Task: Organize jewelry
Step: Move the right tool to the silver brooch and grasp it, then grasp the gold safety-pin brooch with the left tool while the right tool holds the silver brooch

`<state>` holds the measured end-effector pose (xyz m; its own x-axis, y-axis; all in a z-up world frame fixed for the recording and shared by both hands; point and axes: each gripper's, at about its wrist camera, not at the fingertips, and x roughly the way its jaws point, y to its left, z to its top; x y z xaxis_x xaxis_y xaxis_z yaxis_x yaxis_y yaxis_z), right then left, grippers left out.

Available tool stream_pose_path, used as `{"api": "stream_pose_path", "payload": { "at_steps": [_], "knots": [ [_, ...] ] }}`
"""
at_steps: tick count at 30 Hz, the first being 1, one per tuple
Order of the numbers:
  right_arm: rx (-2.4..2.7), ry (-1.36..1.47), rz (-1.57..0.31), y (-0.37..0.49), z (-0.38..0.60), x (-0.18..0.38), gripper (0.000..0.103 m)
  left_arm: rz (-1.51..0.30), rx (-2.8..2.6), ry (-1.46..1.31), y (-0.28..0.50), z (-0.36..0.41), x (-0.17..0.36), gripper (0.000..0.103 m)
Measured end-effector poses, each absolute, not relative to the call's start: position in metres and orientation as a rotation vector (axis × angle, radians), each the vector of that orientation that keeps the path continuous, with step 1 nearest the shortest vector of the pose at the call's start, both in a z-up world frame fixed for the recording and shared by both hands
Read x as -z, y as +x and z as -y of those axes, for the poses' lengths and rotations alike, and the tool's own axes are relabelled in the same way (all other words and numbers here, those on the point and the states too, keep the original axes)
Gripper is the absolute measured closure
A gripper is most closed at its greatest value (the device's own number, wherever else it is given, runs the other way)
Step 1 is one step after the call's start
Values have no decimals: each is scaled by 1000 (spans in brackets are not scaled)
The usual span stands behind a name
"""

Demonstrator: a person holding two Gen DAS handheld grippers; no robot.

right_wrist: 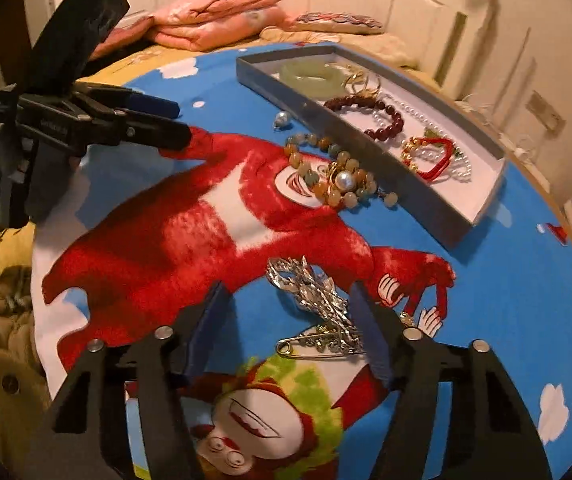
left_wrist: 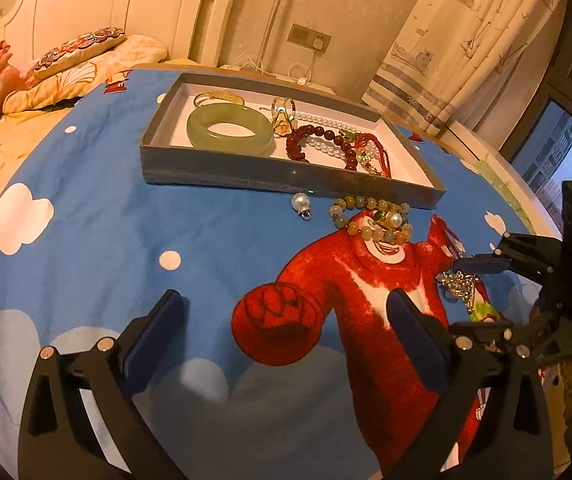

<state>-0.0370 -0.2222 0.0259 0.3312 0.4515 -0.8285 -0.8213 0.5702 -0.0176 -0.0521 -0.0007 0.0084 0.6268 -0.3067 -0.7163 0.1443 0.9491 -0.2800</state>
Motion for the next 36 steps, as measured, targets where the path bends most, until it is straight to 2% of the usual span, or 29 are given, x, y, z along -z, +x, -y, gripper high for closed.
{"api": "stream_pose_path", "payload": {
  "at_steps": [1,3,6,16,24,27,30,33,35,36],
  "knots": [
    [-891,-466,-893,-34,224,-25,54,-857,260,-202,-52,1,-9,3],
    [-892,-430,-892,-29,228,-26,73,-858,259,-200,-52,1,-8,3],
    [-890,-312,-913,-23,239,-31,73,-861,256,-185,-53,2,-8,3],
    [-747,486,-895,-26,349,-41,73,-836,328,-32,-64,56,-25,3],
    [-537,649,-818,-47,421,-29,73,-888,542,148,-58,159,-20,4],
    [-555,670,-788,-52,425,-30,73,-929,545,194,-45,183,-8,22],
    [-572,665,-773,-53,424,-29,73,-918,530,247,-37,199,-4,28],
    [-589,669,-763,-55,428,-29,73,-895,518,298,-34,210,-3,40],
    [-599,677,-761,-55,430,-27,73,-881,549,310,-35,215,-4,63],
    [-601,679,-762,-54,431,-26,73,-872,558,319,-36,217,-4,70]
  ]
}}
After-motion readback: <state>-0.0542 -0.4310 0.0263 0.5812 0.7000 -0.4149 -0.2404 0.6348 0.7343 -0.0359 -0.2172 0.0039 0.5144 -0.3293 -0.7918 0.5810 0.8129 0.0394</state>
